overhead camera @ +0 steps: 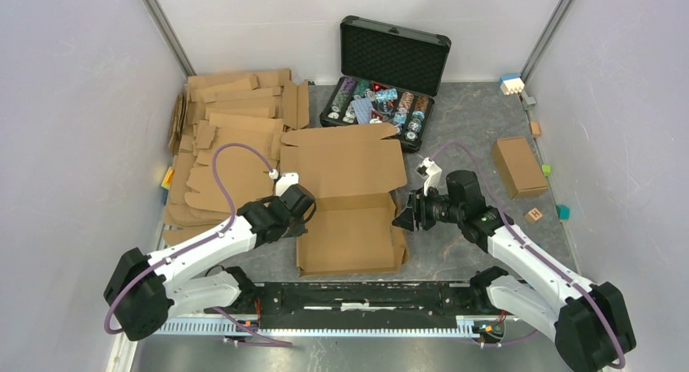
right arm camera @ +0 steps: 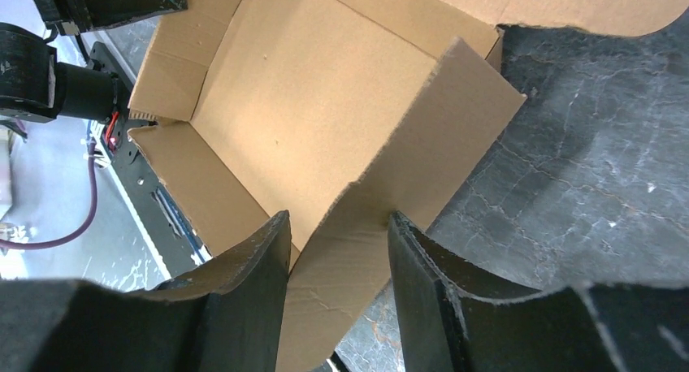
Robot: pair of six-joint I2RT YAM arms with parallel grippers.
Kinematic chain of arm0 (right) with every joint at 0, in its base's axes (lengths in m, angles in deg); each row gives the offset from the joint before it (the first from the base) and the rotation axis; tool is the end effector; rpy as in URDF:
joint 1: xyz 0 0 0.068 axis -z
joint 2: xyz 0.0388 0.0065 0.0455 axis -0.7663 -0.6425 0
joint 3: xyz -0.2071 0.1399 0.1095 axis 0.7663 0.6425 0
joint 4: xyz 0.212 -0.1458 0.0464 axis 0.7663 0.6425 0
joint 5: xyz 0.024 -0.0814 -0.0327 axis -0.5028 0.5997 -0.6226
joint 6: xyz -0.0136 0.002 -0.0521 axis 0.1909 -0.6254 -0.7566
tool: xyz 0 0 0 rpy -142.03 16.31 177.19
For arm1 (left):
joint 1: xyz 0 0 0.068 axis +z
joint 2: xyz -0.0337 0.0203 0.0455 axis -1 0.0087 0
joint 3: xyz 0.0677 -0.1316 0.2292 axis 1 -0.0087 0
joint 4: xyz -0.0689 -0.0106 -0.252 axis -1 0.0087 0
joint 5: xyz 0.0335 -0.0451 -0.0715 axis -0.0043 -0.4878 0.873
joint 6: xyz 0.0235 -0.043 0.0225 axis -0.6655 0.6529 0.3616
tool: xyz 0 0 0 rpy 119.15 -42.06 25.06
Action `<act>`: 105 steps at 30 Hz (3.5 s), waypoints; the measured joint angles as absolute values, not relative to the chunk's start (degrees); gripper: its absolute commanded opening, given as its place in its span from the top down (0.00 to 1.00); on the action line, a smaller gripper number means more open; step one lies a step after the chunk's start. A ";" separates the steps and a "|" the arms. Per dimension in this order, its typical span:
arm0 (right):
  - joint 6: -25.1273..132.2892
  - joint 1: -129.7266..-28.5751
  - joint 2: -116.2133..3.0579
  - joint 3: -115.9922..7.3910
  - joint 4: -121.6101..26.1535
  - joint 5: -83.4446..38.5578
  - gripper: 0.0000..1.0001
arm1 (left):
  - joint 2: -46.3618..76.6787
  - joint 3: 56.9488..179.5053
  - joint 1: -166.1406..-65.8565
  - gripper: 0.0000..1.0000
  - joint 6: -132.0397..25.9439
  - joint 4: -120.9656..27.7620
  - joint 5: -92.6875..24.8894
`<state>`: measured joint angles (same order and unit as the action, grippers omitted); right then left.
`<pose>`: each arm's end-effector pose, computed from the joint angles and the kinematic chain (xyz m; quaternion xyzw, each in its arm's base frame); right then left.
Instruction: Fold the paper box
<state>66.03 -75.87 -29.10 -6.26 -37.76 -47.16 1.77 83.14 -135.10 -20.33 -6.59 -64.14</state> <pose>0.1658 0.1014 0.2106 -0.1743 0.8493 0.3955 0.3032 0.1442 -0.1282 0.2026 -0.0339 0.9547 -0.0317 0.2941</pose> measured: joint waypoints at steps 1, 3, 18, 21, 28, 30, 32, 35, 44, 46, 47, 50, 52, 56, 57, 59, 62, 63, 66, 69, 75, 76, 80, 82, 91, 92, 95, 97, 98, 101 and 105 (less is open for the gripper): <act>66.43 -75.87 -29.39 -5.71 -38.70 -47.64 0.48 | 1.73 83.09 -135.10 0.88 -20.33 -6.63 -64.12; 67.30 -75.85 -29.91 -4.67 -40.75 -48.45 0.45 | 1.49 82.90 -135.10 0.88 -20.33 -6.72 -64.09; 71.98 -75.87 -32.14 0.91 -50.15 -53.43 0.52 | 0.68 82.22 -135.10 0.88 -20.33 -7.31 -64.09; 71.72 -76.07 -32.40 0.91 -49.93 -52.36 0.51 | 0.66 82.22 -135.10 0.88 -20.33 -7.31 -64.07; 68.92 -78.84 -32.79 -0.80 -44.07 -45.92 0.33 | 0.55 82.20 -135.10 0.88 -20.33 -7.31 -63.98; 68.57 -79.28 -32.79 -1.06 -43.48 -44.95 0.33 | 0.55 82.20 -135.10 0.88 -20.33 -7.31 -63.96; 68.44 -79.69 -32.90 -1.12 -43.02 -44.04 0.32 | 0.55 82.20 -135.10 0.88 -20.33 -7.31 -63.90; 68.35 -80.57 -33.54 -1.71 -42.08 -42.46 0.27 | 0.55 82.20 -135.10 0.88 -20.33 -7.33 -63.72; 69.14 -81.16 -33.56 -3.31 -40.73 -41.28 0.17 | 0.11 81.98 -135.10 0.88 -20.33 -7.40 -63.07; 69.46 -81.16 -33.56 -3.31 -40.71 -41.24 0.17 | -0.04 81.87 -135.10 0.88 -20.36 -7.40 -63.04; 69.46 -81.16 -33.58 -3.31 -40.58 -41.13 0.16 | -0.06 81.87 -135.10 0.88 -20.33 -7.40 -63.04; 69.57 -81.53 -33.58 -3.31 -40.38 -40.69 0.13 | -0.06 81.85 -135.10 0.88 -20.33 -7.40 -63.04; 69.53 -82.60 -33.58 -3.44 -39.74 -39.71 0.13 | -0.09 81.85 -135.10 0.87 -20.33 -7.40 -63.04; 69.05 -85.95 -34.52 -5.87 -36.51 -35.58 0.17 | -0.41 81.65 -135.10 0.85 -20.33 -7.40 -63.02; 68.83 -86.86 -35.07 -6.81 -35.66 -34.27 0.17 | -0.50 81.63 -135.10 0.85 -20.31 -7.37 -63.02; 68.33 -88.48 -36.07 -8.58 -34.06 -31.49 0.17 | -0.70 81.54 -135.10 0.82 -20.31 -7.37 -63.00; 67.78 -90.32 -36.77 -10.20 -31.85 -27.42 0.19 | -1.00 81.48 -135.10 0.76 -20.29 -7.46 -62.91; 67.59 -90.69 -36.86 -10.61 -31.11 -26.22 0.19 | -1.09 81.39 -135.10 0.75 -20.27 -7.59 -62.85; 66.99 -91.54 -36.90 -11.57 -29.32 -23.23 0.15 | -1.16 81.28 -135.10 0.72 -20.25 -7.81 -62.78; 66.86 -91.63 -36.90 -11.77 -29.10 -22.44 0.13 | -1.16 81.28 -135.10 0.72 -20.23 -8.03 -62.78; 67.56 -91.65 -37.28 -11.40 -31.09 -25.83 0.14 | -1.18 80.89 -135.10 0.70 -19.70 -8.84 -62.74; 67.76 -91.65 -37.45 -11.31 -31.57 -26.57 0.13 | -1.18 80.71 -135.10 0.69 -19.68 -8.88 -62.67; 68.37 -91.65 -37.60 -11.00 -32.64 -28.43 0.12 | -1.29 80.43 -135.10 0.65 -19.68 -8.88 -62.61; 68.57 -91.65 -37.58 -10.89 -33.21 -28.98 0.12 | -1.94 80.36 -135.10 0.60 -19.68 -8.86 -62.59; 70.14 -91.65 -37.60 -8.45 -36.03 -31.14 0.15 | -3.63 80.36 -135.10 0.57 -19.68 -9.01 -61.27; 70.49 -91.65 -37.60 -8.27 -36.34 -31.40 0.14 | -3.61 80.36 -135.10 0.57 -19.68 -9.08 -61.16; 71.58 -91.65 -37.60 -7.81 -37.65 -33.06 0.13 | -3.52 80.34 -135.10 0.57 -19.68 -9.14 -61.01; 72.11 -91.65 -37.60 -7.77 -38.02 -33.98 0.13 | -3.50 80.17 -135.10 0.56 -19.68 -9.19 -61.03; 72.39 -91.65 -37.60 -7.77 -38.17 -34.31 0.13 | -3.50 80.06 -135.10 0.54 -19.68 -9.25 -61.03; 72.55 -91.65 -37.60 -7.66 -38.30 -34.27 0.13 | -3.50 79.84 -135.10 0.42 -19.68 -9.43 -60.99; 72.50 -91.65 -37.60 -7.27 -38.39 -33.54 0.14 | -3.74 79.84 -135.10 0.18 -19.79 -8.97 -61.19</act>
